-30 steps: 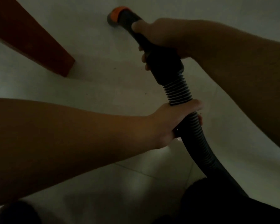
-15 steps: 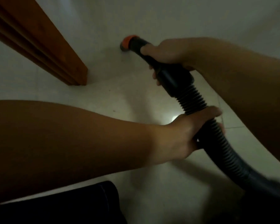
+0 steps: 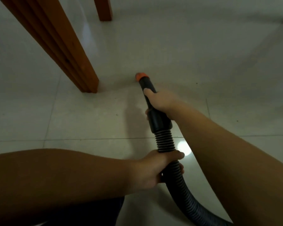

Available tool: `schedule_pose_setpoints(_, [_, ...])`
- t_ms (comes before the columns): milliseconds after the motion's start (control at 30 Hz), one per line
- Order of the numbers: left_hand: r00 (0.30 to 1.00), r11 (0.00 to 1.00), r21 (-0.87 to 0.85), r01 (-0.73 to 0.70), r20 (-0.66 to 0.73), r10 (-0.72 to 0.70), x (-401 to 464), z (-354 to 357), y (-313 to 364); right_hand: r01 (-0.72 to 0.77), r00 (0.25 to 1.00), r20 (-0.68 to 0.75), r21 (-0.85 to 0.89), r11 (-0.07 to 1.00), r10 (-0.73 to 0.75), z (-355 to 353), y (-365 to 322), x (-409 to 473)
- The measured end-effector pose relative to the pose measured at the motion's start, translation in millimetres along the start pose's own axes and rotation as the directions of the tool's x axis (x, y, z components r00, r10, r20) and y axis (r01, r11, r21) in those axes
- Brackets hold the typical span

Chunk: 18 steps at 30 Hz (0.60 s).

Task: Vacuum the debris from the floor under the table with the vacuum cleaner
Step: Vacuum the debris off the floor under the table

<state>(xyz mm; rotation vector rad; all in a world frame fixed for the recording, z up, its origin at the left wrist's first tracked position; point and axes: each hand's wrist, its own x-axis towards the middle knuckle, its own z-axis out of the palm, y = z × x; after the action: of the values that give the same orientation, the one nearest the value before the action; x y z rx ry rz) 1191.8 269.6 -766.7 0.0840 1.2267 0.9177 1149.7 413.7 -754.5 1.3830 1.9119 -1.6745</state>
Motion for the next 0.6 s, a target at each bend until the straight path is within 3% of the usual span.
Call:
schedule_pose_setpoints(133, [0.989,0.989,-0.067,0.133,0.081,-0.127,3.3,30.9,0.4,-0.073,0.977,-0.188,0.126,0.989,0.096,-39.4,33.9,-4.9])
schedule_pose_setpoints(267, [0.994,0.989,-0.092,0.113,0.01,-0.113,6.2,40.9,8.9,-0.102,0.968,-0.207,0.189,0.977,0.141,-53.7,33.2,-5.7])
schedule_pose_setpoints(433, [0.993,0.97,-0.215,0.11,-0.006,-0.114,-9.8,25.2,-13.7,-0.03,1.0,-0.004,-0.065,0.997,0.03,-0.6,3.8,-15.4])
schedule_pose_setpoints(533, [0.992,0.96,-0.247,0.13,0.034,-0.125,-20.6,17.3,-27.9,-0.019,0.987,0.156,-0.128,0.992,0.039,26.9,-2.3,-22.2])
schedule_pose_setpoints(600, [0.988,0.955,-0.256,0.15,0.06,-0.14,-26.2,18.5,-28.7,-0.033,0.985,0.162,-0.142,0.989,0.056,28.0,1.8,-23.4])
